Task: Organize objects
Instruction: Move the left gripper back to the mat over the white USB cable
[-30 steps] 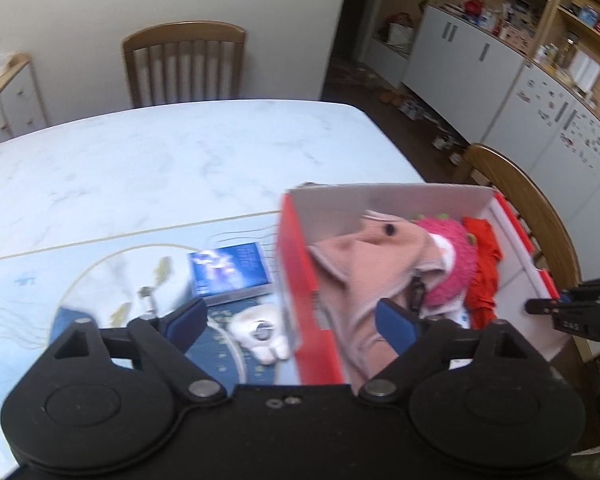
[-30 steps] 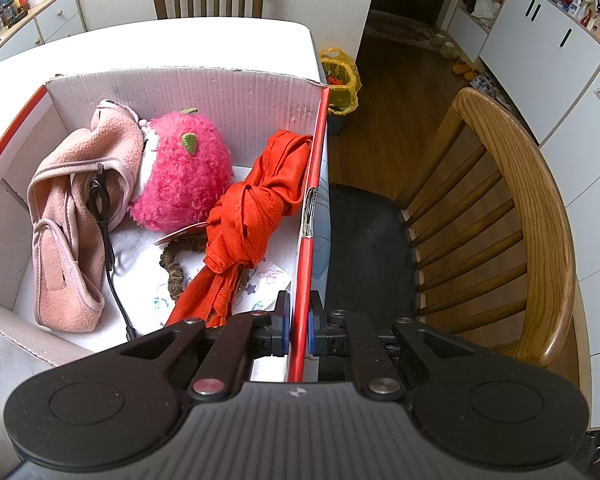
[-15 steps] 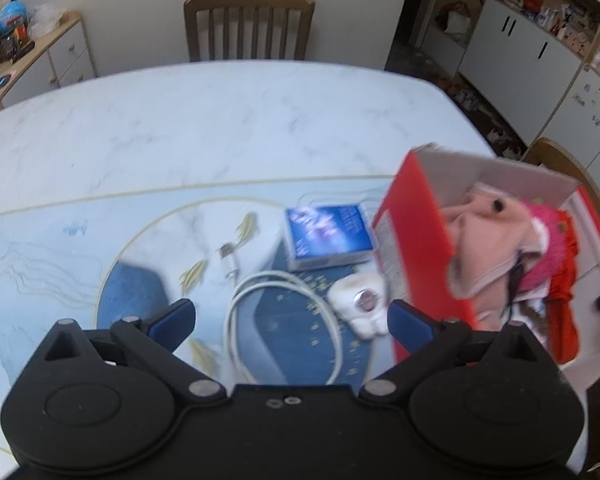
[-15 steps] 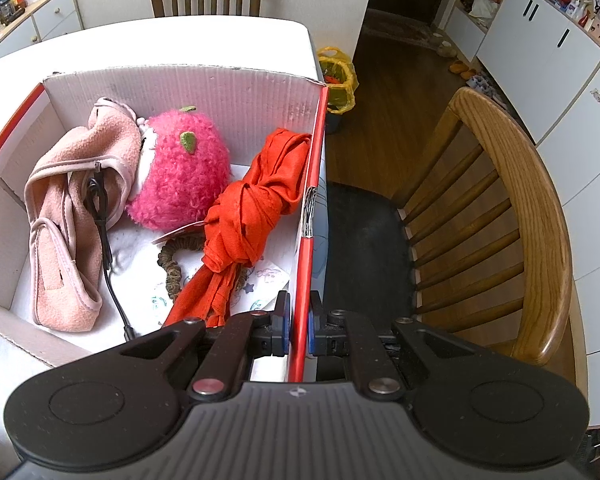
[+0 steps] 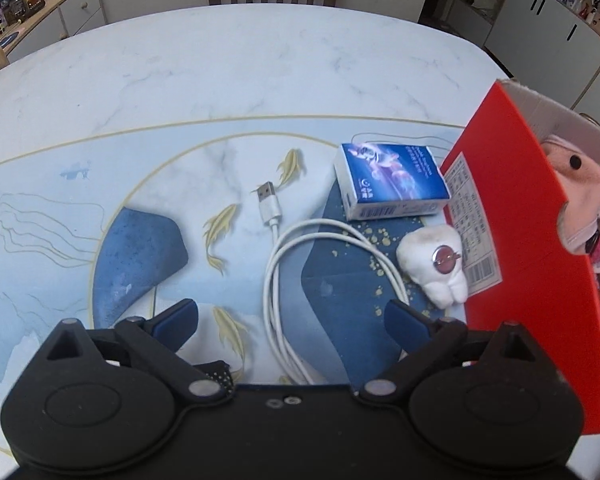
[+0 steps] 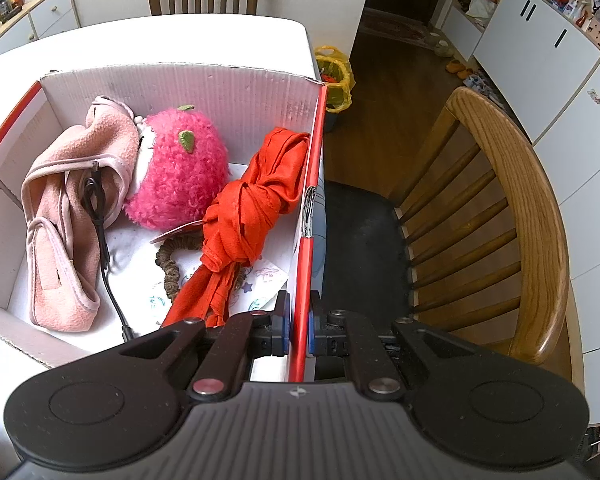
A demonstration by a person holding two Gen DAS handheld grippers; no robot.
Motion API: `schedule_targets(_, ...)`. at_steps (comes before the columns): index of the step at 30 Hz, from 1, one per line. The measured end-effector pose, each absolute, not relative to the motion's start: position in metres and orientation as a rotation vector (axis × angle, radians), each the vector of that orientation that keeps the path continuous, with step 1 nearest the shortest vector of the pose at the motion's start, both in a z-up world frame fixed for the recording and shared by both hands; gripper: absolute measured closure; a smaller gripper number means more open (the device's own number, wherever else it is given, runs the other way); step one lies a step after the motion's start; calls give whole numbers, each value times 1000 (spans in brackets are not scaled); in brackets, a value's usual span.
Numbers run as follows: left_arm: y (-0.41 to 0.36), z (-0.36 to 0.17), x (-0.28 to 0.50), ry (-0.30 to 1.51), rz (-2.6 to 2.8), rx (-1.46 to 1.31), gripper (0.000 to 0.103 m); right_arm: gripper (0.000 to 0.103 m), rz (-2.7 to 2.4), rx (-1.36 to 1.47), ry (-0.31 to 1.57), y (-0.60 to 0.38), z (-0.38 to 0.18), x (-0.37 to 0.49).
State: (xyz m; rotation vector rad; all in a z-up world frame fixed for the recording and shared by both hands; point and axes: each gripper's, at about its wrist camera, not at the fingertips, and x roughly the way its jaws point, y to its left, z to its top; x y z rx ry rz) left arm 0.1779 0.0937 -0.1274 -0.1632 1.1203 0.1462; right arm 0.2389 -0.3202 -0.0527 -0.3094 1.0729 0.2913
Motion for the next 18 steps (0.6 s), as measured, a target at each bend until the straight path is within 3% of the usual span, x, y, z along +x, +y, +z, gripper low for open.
schedule_targets(9,94,-134,181,1121,116,-162,29,95,288,-307,1073,-320,-53,239)
schedule_targets(16,92,-135,182,1120,96,-153,39,95,288,-307,1073,-319,-53,239)
schedule_targets(18,91,-135,182,1118,91,-147,46,95,288,-307,1073,-319,-53,239)
